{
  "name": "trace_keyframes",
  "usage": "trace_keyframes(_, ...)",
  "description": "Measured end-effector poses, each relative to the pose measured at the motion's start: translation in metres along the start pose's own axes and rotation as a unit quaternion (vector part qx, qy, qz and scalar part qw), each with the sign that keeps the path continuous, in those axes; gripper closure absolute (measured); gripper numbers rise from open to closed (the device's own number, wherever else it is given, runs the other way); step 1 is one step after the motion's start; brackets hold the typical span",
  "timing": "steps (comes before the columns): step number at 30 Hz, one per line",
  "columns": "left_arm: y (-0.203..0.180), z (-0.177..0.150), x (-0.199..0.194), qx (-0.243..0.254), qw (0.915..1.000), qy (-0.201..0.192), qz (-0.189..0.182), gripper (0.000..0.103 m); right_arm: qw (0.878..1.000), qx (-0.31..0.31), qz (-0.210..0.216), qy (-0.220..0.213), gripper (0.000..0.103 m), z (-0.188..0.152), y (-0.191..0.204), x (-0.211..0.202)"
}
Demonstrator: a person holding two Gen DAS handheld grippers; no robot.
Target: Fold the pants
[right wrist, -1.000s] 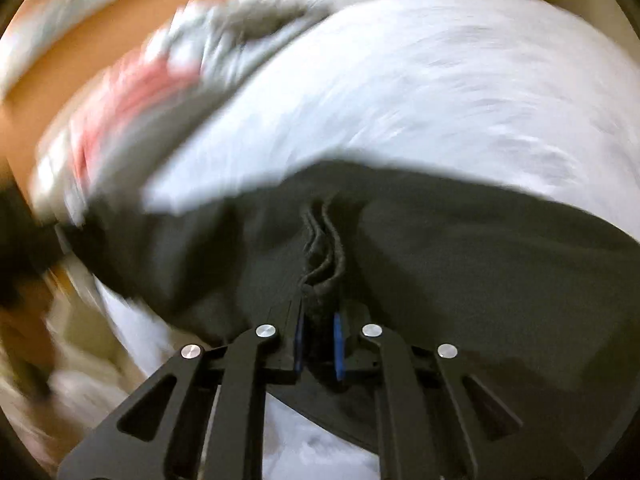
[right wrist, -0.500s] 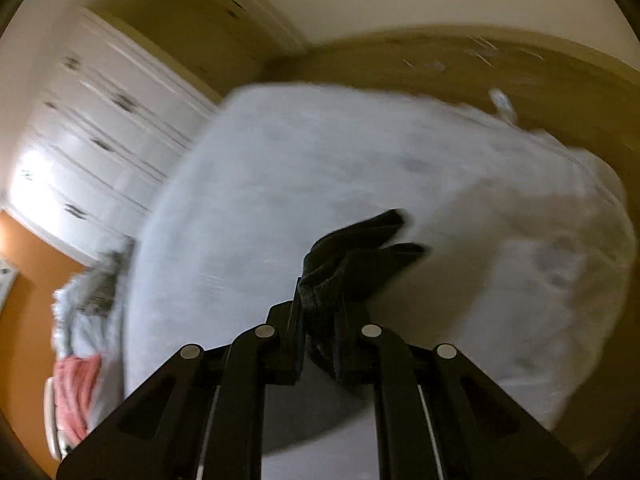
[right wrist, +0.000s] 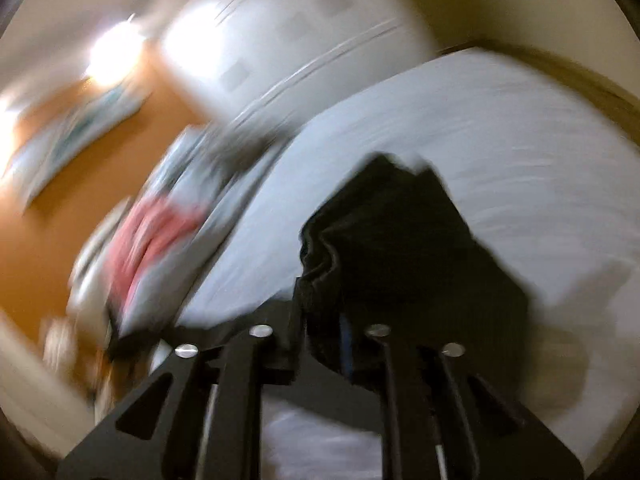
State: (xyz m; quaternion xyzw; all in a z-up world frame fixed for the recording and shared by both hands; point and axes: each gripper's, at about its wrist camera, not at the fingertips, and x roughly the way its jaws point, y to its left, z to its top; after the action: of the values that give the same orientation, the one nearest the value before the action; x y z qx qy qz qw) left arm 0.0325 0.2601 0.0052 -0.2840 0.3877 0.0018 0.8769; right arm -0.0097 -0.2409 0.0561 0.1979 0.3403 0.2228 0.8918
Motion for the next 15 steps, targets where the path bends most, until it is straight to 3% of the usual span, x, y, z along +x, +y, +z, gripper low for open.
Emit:
trace_keyframes(2, 0.001, 0.0, -0.001, 0.003, 1.0, -0.001, -0.003, 0.093, 0.997, -0.054, -0.011, 0.046, 0.056, -0.019, 0.042, 0.045)
trace_keyframes(4, 0.001, -0.002, -0.003, 0.017, 0.9998, -0.002, -0.004, 0.093, 0.995, -0.085, -0.034, 0.043, 0.055, -0.028, 0.053, 0.059)
trace_keyframes(5, 0.001, -0.003, -0.003, 0.022, 0.9998, -0.003, -0.005, 0.093, 0.995, -0.083, -0.045, 0.034, 0.047, -0.028, 0.048, 0.057)
trace_keyframes(6, 0.003, -0.004, -0.004, 0.025, 0.9997, -0.002, -0.007, 0.093, 0.995, -0.066, -0.067, 0.024, 0.038, -0.027, 0.034, 0.05)
trace_keyframes(8, 0.005, -0.004, -0.003, 0.029, 0.9995, 0.002, -0.01, 0.093, 0.993, -0.029, -0.116, 0.017, 0.036, -0.023, 0.009, 0.044)
trace_keyframes(13, 0.006, -0.004, -0.003, 0.021, 0.9996, 0.003, -0.018, 0.093, 0.964, 0.043, -0.249, 0.083, 0.035, -0.059, -0.076, 0.04)
trace_keyframes(15, 0.002, -0.005, -0.002, 0.02, 0.9997, 0.0, -0.015, 0.093, 0.957, 0.073, -0.26, 0.106, 0.03, -0.073, -0.101, 0.05)
